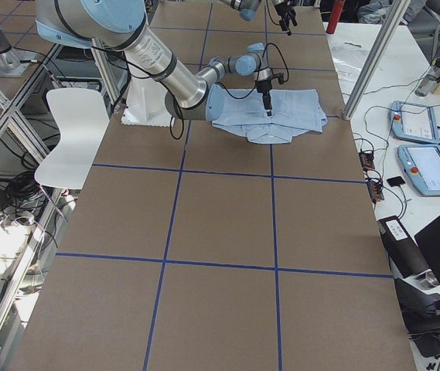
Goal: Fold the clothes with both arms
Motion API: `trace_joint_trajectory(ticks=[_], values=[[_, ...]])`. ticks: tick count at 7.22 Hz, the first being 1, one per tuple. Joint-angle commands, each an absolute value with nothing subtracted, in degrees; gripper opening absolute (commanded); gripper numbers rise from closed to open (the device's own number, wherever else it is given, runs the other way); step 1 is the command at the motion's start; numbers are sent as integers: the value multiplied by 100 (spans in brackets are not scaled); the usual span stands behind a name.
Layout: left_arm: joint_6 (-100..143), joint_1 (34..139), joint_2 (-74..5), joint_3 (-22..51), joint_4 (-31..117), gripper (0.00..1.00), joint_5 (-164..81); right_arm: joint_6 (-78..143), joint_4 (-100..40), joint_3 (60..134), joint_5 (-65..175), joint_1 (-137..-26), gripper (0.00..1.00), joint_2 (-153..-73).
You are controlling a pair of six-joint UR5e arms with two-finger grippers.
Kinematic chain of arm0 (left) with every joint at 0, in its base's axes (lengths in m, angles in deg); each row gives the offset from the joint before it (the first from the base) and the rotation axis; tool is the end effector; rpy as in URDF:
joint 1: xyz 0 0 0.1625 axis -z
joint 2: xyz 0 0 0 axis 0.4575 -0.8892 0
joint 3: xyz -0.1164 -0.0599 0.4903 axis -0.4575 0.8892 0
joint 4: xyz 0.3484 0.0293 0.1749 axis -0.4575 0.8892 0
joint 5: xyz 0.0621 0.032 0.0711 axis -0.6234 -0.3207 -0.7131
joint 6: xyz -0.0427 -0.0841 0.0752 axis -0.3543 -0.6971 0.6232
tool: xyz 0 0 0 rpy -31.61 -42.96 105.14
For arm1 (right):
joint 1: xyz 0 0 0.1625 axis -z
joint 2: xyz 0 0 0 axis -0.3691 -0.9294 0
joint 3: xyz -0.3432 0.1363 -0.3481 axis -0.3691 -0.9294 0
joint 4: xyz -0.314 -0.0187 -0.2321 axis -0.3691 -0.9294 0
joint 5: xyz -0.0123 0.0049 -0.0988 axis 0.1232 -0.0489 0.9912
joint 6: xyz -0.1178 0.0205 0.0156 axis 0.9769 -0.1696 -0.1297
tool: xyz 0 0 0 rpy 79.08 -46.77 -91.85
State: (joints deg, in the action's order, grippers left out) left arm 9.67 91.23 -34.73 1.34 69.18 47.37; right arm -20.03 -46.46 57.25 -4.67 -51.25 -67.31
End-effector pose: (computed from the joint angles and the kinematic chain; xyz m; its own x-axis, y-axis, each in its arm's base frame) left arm 0.2173 -0.6551 0.5620 0.7367 0.4026 -0.5433 0.1238 0.7096 0.6937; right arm -0.7327 -0.5863 0.2544 0.9232 0.1129 0.3672 -0.2185 0.9405 0.2600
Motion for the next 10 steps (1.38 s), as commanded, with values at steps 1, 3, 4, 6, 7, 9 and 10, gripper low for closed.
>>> trace_joint_trajectory(ticks=[1, 3, 4, 6, 7, 9, 10], values=[[968, 9121, -3473, 152, 6918, 100, 4737, -1814, -4840, 5662, -468, -5119, 100, -6721], [960, 9121, -3473, 170, 6918, 100, 4737, -1437, -5199, 5679, -459, -5154, 100, -6721], [960, 9130, -3464, 196, 6918, 100, 4737, -1261, -5436, 5697, -433, -5172, 100, -6730], [960, 9121, -3473, 205, 6918, 100, 4737, -622, -6347, 6185, -433, -5381, 100, -6834], [960, 9121, -3464, 205, 6918, 100, 4737, -331, -6579, 6711, -416, -5496, 100, -7227], [960, 9121, -3464, 205, 6918, 100, 4737, 101, -6529, 7634, -293, -5689, 100, -8342], [960, 9121, -3464, 196, 6918, 100, 4737, 416, -6520, 8361, -301, -5821, 100, -8869]])
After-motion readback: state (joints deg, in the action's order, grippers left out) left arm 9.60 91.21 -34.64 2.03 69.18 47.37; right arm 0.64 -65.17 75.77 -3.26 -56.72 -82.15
